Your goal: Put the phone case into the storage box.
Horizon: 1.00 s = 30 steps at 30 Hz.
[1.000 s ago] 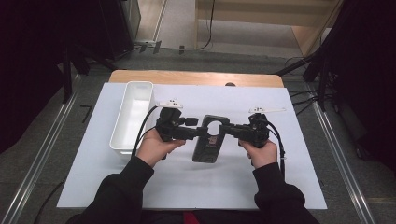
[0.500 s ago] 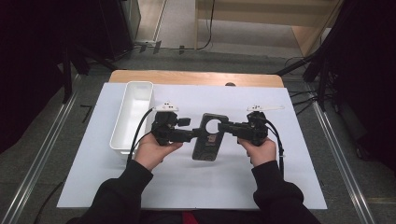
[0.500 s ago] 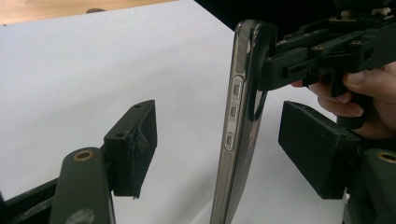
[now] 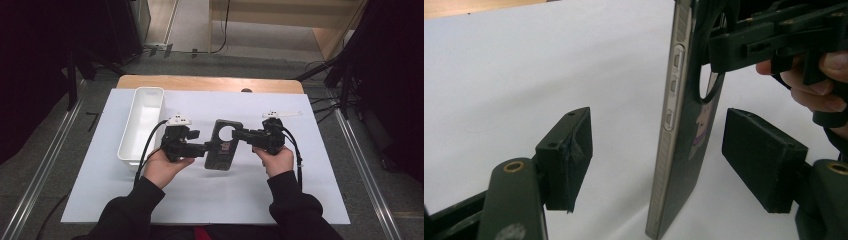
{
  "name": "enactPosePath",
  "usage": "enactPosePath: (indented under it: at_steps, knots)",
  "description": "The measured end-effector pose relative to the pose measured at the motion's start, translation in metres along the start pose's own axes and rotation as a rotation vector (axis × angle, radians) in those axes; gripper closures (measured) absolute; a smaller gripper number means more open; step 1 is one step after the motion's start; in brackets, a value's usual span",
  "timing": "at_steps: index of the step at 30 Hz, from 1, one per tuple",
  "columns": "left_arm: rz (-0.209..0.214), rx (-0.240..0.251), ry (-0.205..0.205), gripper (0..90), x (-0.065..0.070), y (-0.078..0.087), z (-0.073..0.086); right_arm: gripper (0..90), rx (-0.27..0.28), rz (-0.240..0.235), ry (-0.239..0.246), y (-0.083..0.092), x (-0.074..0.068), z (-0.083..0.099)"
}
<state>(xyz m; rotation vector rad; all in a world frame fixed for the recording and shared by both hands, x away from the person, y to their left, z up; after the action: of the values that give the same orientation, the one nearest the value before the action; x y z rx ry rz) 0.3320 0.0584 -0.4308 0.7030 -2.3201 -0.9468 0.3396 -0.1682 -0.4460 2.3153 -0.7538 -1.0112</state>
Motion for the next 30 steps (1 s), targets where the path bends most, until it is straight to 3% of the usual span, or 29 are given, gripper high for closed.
enactPosePath:
  at_steps: [8, 16, 22, 30]
  knots:
    - [-0.050, 0.039, 0.003, 28.5, -0.004, 0.007, -0.001, 70.7, -0.005, 0.047, 0.015, -0.008, -0.005, -0.009]
    - [-0.068, 0.096, 0.023, 28.7, -0.010, 0.014, -0.006, 70.7, -0.021, 0.053, -0.016, -0.022, -0.005, -0.018]
    - [-0.096, 0.084, 0.052, 28.7, -0.018, 0.017, -0.009, 70.7, -0.021, 0.061, -0.035, -0.028, -0.009, -0.027]
    - [-0.126, 0.104, 0.079, 28.8, -0.027, 0.021, -0.014, 70.7, -0.041, 0.070, -0.052, -0.039, -0.015, -0.038]
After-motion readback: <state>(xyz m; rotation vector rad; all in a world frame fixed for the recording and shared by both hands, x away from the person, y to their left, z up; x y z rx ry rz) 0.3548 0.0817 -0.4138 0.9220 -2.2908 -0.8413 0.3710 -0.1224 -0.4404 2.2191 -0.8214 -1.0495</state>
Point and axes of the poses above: each handheld gripper's, and its own axes: y roughly backward along the jaws, z roughly out of its underside, x roughly to its right, the point moved 4 cm from there along -y, roughly forward along the jaws, and after that the axes turned 14 degrees about -x, right-handed, at the moved point
